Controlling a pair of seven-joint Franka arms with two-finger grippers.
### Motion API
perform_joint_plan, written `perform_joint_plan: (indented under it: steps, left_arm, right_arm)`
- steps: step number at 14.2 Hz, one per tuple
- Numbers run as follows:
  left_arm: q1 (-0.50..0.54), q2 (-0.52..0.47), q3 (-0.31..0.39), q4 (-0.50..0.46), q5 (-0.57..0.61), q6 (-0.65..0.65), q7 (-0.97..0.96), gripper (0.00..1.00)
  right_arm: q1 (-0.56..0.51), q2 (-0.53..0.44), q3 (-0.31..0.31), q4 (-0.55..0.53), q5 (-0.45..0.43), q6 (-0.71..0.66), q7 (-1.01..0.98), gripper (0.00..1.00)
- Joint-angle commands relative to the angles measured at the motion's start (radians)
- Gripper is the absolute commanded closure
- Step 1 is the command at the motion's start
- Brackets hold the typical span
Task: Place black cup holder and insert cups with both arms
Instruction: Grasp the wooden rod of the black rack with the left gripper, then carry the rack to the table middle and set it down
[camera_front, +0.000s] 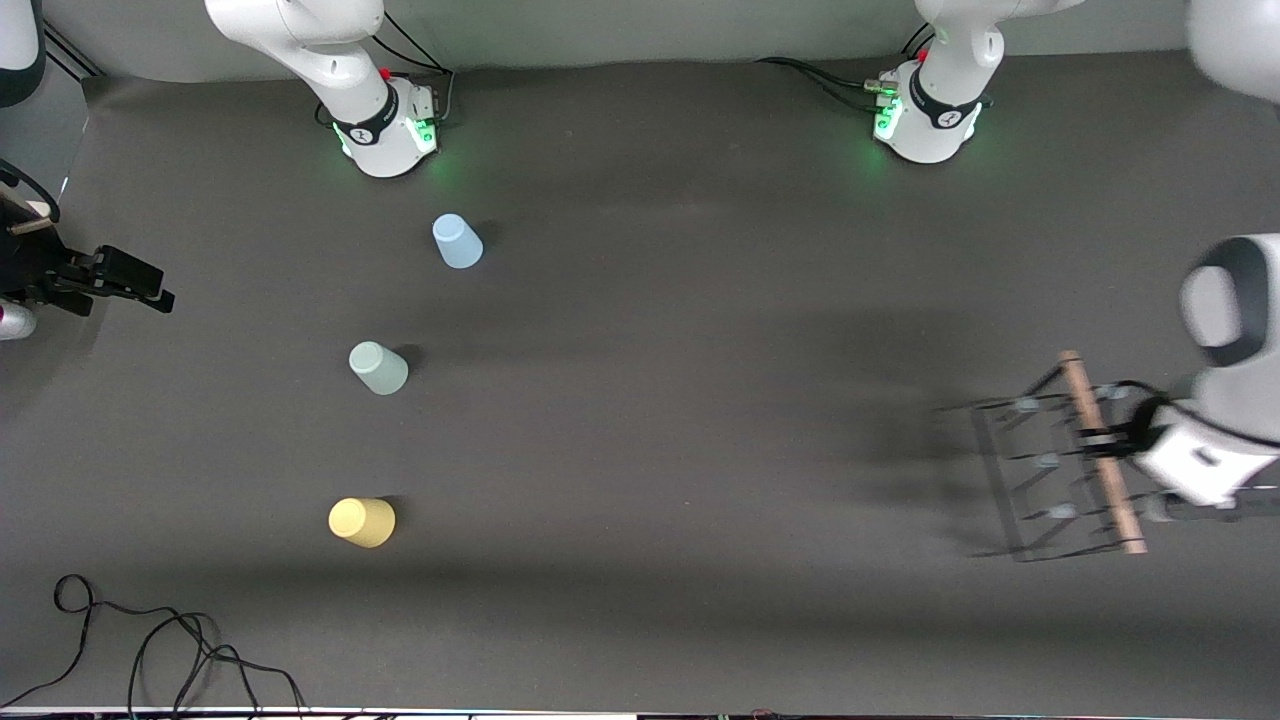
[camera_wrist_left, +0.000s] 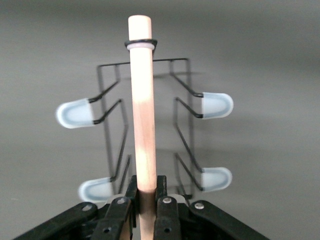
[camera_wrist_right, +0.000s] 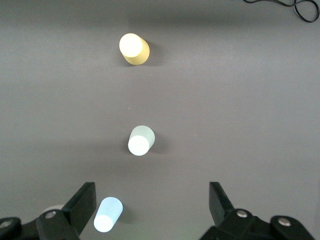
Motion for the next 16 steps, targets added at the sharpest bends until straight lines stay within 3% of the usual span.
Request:
perform_joint_plan:
  steps: [1,4,8,16]
  left_arm:
    - [-0.122,-0.059,0.020,-0.025,-0.002,-0.001,-0.157,1.00]
    - [-0.233,-0.071,-0.019,-0.022,-0.010,0.009,-0.321,1.00]
    - [-0.461,-0.024,-0.022,-0.021,-0.003,0.136,-0.562,1.00]
    - [-0.794,0.082,-0.020,0.053,0.005,0.227,-0.822,1.00]
  right_arm:
    - [0.010,-0.006,-0.010,0.005,0.016,-0.005,0.014,0.00]
    - [0.007,-0.006,-0.010,0.005,0.016,-0.003,0.014,0.00]
    - [0.007,-0.004,-0.010,0.004,0.016,-0.003,0.014,0.00]
    - [0.007,-0.001,-0.010,0.004,0.016,0.000,0.014,0.00]
